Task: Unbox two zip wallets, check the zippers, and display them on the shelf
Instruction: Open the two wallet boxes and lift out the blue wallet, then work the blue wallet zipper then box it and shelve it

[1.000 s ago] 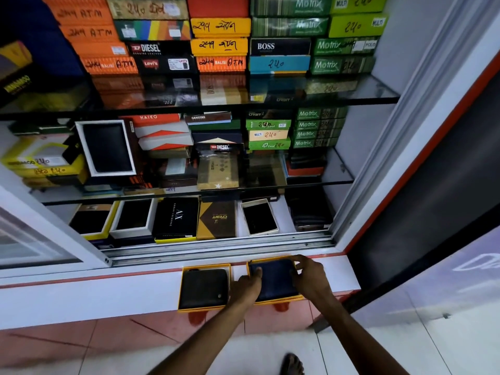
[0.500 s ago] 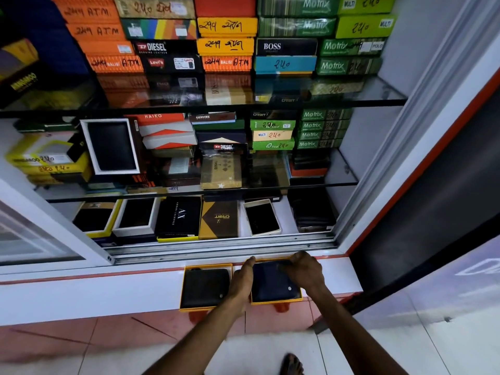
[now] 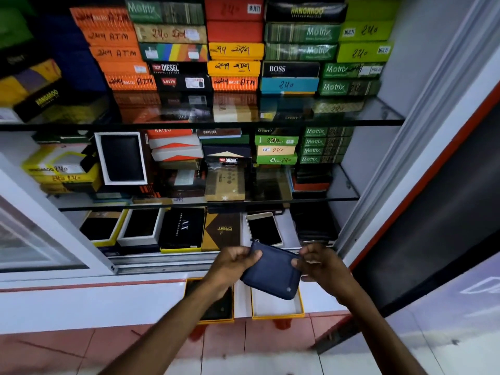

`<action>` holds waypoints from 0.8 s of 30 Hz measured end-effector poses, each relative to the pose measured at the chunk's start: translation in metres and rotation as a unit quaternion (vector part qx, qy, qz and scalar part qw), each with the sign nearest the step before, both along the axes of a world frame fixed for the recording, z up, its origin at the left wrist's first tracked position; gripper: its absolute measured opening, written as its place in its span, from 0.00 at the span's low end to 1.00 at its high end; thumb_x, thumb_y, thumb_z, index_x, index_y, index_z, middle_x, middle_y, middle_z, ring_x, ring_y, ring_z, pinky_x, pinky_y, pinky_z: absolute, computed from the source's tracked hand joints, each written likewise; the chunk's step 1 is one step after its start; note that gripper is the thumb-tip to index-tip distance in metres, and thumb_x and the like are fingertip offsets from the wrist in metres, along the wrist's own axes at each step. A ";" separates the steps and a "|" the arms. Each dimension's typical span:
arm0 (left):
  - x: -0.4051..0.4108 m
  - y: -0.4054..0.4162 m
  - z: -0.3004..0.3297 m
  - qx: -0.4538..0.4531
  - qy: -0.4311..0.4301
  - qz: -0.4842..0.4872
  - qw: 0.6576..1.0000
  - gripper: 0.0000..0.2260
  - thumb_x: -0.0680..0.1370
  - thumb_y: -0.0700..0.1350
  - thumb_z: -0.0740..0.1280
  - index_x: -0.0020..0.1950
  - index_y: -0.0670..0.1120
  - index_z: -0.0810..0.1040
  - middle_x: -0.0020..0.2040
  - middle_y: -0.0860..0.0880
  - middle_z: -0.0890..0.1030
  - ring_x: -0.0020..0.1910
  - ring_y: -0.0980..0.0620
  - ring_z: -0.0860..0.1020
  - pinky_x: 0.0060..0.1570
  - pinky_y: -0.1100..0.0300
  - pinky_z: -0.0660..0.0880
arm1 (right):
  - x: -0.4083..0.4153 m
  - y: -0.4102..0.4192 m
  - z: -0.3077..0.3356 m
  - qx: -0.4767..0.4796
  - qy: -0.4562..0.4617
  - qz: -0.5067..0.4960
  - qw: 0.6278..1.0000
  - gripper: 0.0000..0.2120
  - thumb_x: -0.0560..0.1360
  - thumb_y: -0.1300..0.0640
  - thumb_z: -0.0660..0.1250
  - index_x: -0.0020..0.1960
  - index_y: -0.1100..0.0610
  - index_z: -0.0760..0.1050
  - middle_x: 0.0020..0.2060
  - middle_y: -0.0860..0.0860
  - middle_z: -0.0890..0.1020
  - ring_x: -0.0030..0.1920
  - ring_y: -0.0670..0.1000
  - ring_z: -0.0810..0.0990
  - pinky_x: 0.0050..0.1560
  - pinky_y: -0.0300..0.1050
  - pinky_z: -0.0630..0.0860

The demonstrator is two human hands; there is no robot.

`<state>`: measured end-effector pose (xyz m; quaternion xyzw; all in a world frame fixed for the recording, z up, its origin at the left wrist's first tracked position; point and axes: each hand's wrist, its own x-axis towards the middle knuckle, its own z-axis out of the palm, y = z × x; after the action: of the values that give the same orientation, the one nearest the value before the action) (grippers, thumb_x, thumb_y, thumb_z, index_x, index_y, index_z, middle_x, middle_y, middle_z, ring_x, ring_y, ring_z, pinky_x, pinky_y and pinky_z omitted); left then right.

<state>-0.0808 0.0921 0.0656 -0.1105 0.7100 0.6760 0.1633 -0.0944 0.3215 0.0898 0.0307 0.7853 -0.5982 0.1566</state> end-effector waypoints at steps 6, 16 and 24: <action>-0.008 -0.027 0.073 -0.092 0.131 -0.122 0.979 0.06 0.75 0.39 0.70 0.41 0.49 0.82 0.33 0.56 0.84 0.34 0.64 0.79 0.33 0.72 0.71 | -0.013 -0.029 0.077 0.227 0.389 0.184 0.873 0.16 0.80 0.57 0.63 0.67 0.47 0.74 0.65 0.44 0.79 0.65 0.45 0.75 0.66 0.39 0.71; -0.005 -0.053 0.144 -0.194 0.174 -0.196 0.945 0.08 0.72 0.42 0.74 0.49 0.43 0.84 0.48 0.45 0.87 0.45 0.55 0.84 0.46 0.54 0.78 | -0.042 -0.057 0.118 0.245 0.453 0.312 0.798 0.14 0.76 0.47 0.68 0.61 0.44 0.78 0.49 0.40 0.82 0.52 0.43 0.72 0.51 0.45 0.74; -0.004 -0.073 0.172 -0.138 0.138 -0.205 0.959 0.08 0.74 0.38 0.71 0.52 0.40 0.83 0.49 0.43 0.87 0.47 0.49 0.84 0.46 0.60 0.80 | -0.025 -0.054 0.138 0.310 0.577 0.237 0.717 0.09 0.76 0.45 0.65 0.52 0.46 0.81 0.47 0.41 0.83 0.48 0.48 0.76 0.44 0.44 0.68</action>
<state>-0.0852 0.0188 0.2379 0.1108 0.8196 0.5319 0.1818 -0.1198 0.2679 0.2282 -0.4607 0.8465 -0.1659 -0.2088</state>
